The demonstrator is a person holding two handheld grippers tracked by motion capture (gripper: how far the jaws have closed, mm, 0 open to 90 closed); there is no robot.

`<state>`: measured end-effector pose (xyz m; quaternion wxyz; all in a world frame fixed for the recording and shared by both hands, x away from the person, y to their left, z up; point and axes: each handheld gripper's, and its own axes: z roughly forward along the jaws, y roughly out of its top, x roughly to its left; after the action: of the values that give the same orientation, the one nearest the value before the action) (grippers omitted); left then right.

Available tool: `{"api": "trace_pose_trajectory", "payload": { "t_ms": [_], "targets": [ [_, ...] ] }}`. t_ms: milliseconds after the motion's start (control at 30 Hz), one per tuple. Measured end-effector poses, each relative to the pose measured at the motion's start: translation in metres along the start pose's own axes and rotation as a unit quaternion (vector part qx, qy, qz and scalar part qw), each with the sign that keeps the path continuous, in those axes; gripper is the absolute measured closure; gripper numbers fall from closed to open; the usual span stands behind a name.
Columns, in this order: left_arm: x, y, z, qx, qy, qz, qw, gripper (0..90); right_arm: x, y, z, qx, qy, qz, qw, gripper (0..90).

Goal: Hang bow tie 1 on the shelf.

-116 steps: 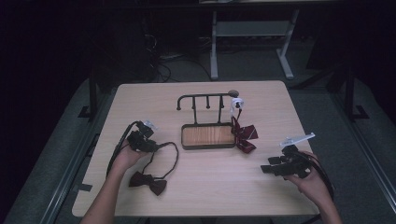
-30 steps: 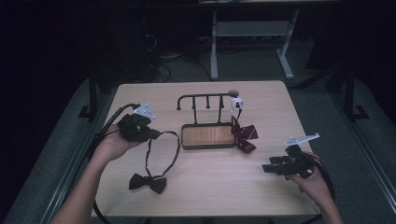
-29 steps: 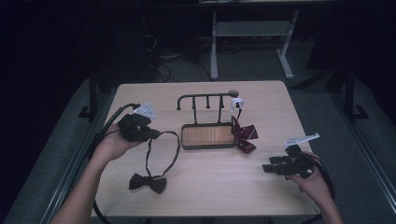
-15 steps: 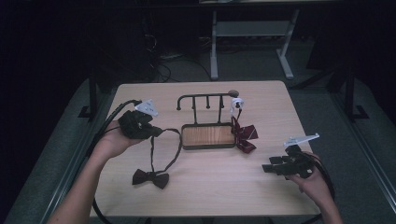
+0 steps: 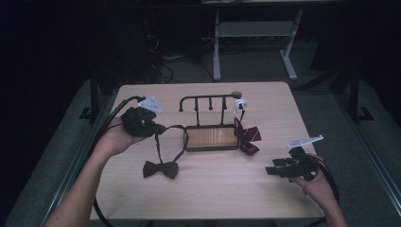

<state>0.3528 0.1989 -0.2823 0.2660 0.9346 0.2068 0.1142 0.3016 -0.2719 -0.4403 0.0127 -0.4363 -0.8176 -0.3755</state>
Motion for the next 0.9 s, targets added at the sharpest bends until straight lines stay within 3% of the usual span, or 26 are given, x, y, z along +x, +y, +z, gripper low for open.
{"api": "trace_pose_trajectory", "payload": {
  "t_ms": [900],
  "targets": [
    [0.013, 0.032, -0.015, 0.000, 0.023, 0.009, 0.9997, 89.6, -0.001, -0.002, -0.002, -0.001, -0.004, 0.001, 1.0000, 41.9]
  ]
}}
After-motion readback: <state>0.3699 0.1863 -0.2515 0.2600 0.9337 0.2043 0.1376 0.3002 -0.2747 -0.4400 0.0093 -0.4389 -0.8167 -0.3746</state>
